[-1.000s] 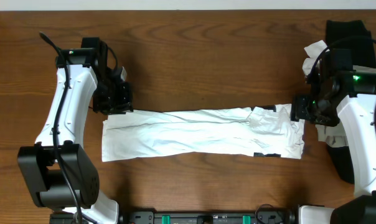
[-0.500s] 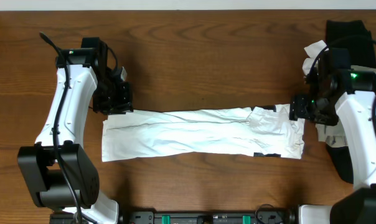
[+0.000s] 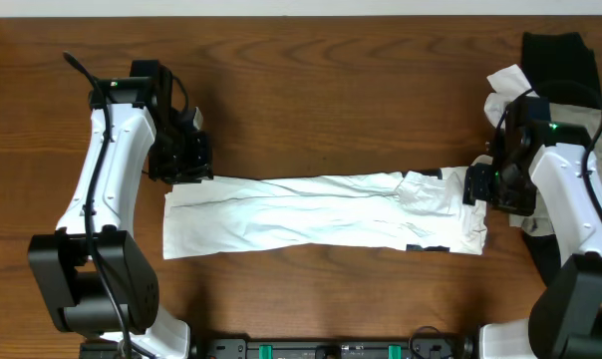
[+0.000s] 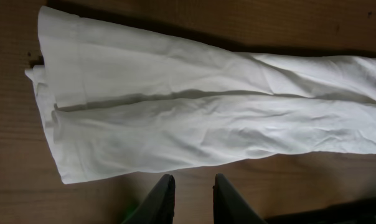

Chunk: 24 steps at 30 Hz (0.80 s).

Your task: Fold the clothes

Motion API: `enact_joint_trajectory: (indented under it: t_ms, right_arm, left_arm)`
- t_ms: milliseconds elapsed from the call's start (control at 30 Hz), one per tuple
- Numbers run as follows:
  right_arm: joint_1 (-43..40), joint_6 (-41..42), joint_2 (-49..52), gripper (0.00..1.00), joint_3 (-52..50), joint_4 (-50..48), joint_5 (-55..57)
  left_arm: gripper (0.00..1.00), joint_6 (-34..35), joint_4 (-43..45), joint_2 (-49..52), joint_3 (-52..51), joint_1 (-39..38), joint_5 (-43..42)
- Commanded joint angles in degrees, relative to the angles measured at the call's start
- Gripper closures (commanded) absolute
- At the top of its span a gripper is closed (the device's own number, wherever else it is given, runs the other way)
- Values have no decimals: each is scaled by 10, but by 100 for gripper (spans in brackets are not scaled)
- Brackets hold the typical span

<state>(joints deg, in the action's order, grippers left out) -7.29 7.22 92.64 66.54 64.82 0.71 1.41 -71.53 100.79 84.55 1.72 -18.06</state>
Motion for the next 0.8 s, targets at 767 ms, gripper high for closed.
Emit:
enact_joint_trajectory:
  t_ms: [767]
  right_arm:
    - [-2,11,3,56,-54,-66,-29]
  left_arm:
    - [81,-3,-59,-16,-7,-21,36]
